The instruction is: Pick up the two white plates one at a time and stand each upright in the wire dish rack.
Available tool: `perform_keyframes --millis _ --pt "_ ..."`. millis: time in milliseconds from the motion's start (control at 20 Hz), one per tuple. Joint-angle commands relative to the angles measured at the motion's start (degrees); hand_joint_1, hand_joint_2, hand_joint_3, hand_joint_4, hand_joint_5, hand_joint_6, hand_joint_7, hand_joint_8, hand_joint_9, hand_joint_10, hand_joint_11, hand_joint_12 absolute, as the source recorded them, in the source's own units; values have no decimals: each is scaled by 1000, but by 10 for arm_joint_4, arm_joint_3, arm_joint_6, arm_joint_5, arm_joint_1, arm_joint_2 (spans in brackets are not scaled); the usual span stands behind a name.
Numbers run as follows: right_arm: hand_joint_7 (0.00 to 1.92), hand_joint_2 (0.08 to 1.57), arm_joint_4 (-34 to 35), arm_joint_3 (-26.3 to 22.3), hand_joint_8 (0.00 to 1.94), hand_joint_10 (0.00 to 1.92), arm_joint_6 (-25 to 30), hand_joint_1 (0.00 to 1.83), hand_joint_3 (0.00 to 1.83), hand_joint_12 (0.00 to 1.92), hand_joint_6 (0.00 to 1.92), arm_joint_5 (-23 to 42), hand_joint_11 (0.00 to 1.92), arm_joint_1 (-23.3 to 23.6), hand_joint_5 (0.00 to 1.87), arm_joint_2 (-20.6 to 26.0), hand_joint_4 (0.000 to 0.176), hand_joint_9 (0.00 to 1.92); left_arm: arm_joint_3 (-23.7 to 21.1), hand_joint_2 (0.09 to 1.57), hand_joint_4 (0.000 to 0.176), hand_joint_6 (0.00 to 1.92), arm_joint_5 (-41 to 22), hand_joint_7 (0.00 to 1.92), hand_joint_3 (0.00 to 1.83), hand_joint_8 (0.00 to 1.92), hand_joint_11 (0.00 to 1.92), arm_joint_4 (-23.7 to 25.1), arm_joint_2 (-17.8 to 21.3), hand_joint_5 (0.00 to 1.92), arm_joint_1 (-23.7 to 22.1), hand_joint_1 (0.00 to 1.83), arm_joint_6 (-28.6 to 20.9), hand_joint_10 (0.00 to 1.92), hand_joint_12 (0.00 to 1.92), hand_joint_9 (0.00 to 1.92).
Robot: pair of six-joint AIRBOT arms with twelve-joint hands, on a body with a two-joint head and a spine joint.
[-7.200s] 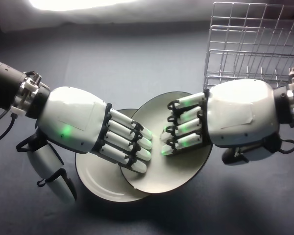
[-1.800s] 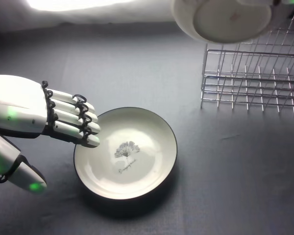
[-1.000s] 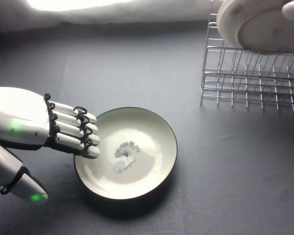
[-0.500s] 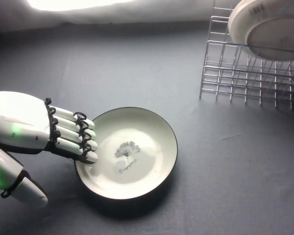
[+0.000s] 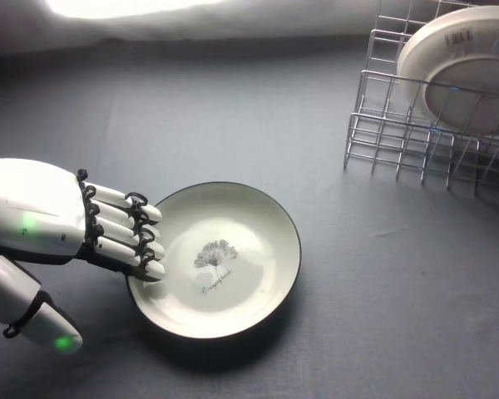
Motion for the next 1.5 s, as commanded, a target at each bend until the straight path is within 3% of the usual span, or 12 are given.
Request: perform_keyframes --millis 0,100,200,250,300,400,550,750,850,950,1200,1450 --pt "1208 1033 1 4 545 874 -2 1398 4 909 815 55 894 2 1027 3 0 1127 3 1161 0 0 -16 177 0 0 71 -30 -1 204 0 0 -2 0 66 137" --pt "1163 1049 -2 3 601 942 -3 1393 0 916 868 58 849 2 1005 3 0 1091 3 1147 0 0 -16 139 0 0 51 -30 -1 154 2 0 -2 0 61 105" --pt "1098 1092 -18 4 784 332 -5 1239 1 971 1026 59 734 7 960 1 2 1045 3 1142 0 4 -16 140 0 4 61 -29 -2 152 4 0 -2 3 68 110" --pt "1002 1124 -26 5 370 208 -8 1172 0 1011 1035 63 645 9 937 -2 0 1003 3 1141 0 4 -16 146 0 6 70 -29 -2 154 5 0 -2 6 73 116" --pt "930 1092 -35 7 162 117 -9 1159 0 1053 487 66 490 11 783 -5 0 912 2 1142 0 0 -16 136 0 1 59 -29 -2 142 5 0 -2 1 70 106" --pt "802 1068 -64 15 11 13 -9 1113 0 1085 83 68 225 18 734 -15 0 762 1 1146 0 1 -16 130 0 1 59 -29 -2 140 8 0 -2 1 73 103" --pt "463 1015 -100 19 0 1 -9 1017 0 924 1 68 2 42 470 -25 0 401 -2 1146 0 3 -16 121 0 3 54 -29 -3 124 12 0 -2 3 76 96" --pt "72 939 -132 10 5 2 -6 972 0 193 0 64 0 88 118 -27 0 52 -4 1155 0 0 -16 116 2 0 50 -29 -3 115 20 0 -2 0 80 92" --pt "3 864 -168 -2 0 0 -3 996 0 18 0 65 0 109 9 -27 0 1 -7 1149 0 6 -16 121 0 3 50 -30 -3 127 27 0 -2 1 83 92" --pt "0 790 -203 -16 0 0 -3 915 0 0 0 69 0 118 0 -26 0 0 -11 1158 0 8 -16 123 3 3 45 -30 -3 134 36 0 -2 3 83 96" --pt "0 710 -352 -41 0 0 -3 1086 0 2 0 119 4 119 0 -26 0 0 -17 1152 0 12 -16 138 0 6 72 -36 -6 156 64 0 2 7 102 115" --pt "0 897 -456 -58 0 0 -3 1314 19 0 0 147 0 120 0 -26 0 0 -19 1147 0 12 -22 151 0 7 77 -49 -8 175 86 0 9 6 115 126"
